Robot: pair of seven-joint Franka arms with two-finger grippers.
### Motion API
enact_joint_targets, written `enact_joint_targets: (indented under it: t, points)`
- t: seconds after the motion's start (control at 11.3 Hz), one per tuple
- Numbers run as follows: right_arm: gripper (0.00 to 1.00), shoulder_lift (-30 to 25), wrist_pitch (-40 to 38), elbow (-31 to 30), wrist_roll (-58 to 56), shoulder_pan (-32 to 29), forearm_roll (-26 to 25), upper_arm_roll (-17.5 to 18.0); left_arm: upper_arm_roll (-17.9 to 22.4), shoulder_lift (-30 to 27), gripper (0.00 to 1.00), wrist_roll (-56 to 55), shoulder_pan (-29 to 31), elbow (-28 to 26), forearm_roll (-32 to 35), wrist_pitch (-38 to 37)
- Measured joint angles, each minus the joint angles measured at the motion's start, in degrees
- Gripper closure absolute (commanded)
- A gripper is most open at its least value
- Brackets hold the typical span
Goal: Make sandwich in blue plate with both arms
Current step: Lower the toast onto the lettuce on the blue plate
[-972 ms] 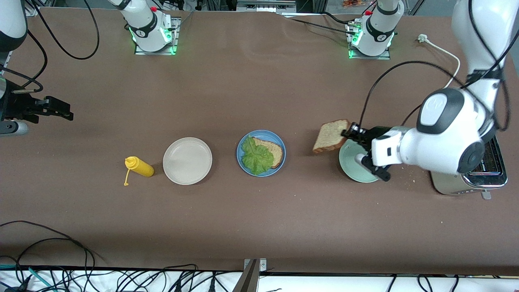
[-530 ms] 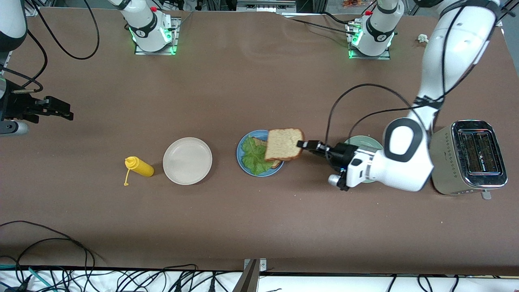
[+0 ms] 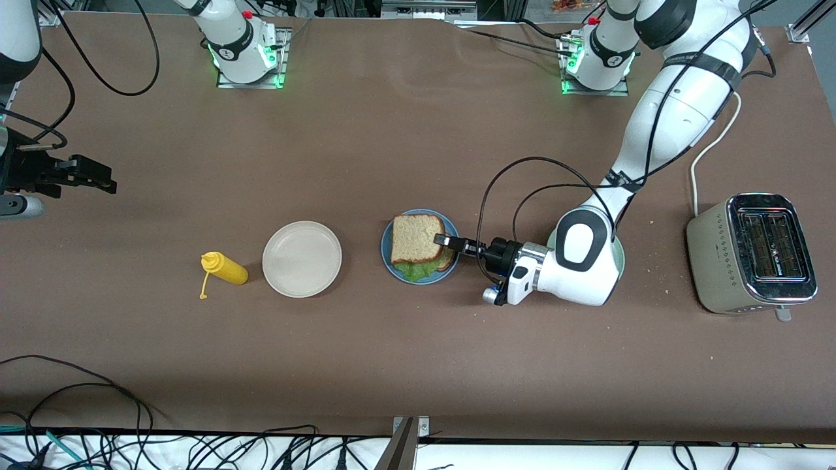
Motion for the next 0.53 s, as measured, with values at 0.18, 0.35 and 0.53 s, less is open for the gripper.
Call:
enact_joint_targets:
  t: [0.18,0.35,0.53]
  points:
    - [0.00,0.0,0.0,0.0,0.0,0.0,0.0,0.0,2.0,1.5,0.00,6.1,0.2,-0.8,0.0,-0.1]
    - [0.00,0.0,0.0,0.0,0.0,-0.1,0.0,0.0,2.6,3.5,0.00,8.7,0.4,-1.3,0.0,-0.1]
    - [0.00,0.0,0.0,0.0,0.0,-0.1,0.0,0.0,2.9,3.8,0.00,9.6,0.7,-1.2,0.0,-0.1]
